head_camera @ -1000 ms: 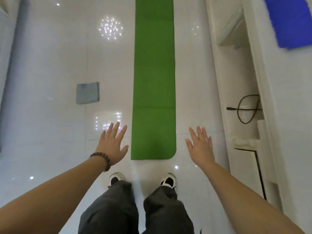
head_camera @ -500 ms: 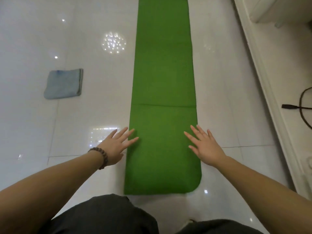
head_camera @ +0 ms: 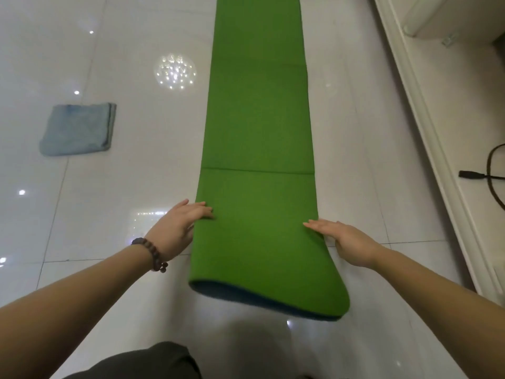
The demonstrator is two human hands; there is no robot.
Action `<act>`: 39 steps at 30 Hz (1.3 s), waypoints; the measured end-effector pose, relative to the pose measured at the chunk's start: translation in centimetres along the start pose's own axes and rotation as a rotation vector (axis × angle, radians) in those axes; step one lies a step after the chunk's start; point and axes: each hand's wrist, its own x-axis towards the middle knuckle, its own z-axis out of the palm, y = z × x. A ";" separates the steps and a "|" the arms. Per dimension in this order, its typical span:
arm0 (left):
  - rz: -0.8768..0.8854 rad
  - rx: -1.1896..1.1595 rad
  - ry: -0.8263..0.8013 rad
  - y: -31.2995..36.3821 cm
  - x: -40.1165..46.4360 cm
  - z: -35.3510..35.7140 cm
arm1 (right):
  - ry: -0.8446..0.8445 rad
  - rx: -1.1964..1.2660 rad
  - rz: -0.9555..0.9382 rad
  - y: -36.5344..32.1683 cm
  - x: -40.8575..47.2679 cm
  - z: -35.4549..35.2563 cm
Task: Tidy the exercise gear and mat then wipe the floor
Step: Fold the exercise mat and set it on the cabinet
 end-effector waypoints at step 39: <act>-0.380 -0.193 0.491 3.7 8.7 -6.7 | 0.969 0.583 0.225 -7.3 5.9 -8.1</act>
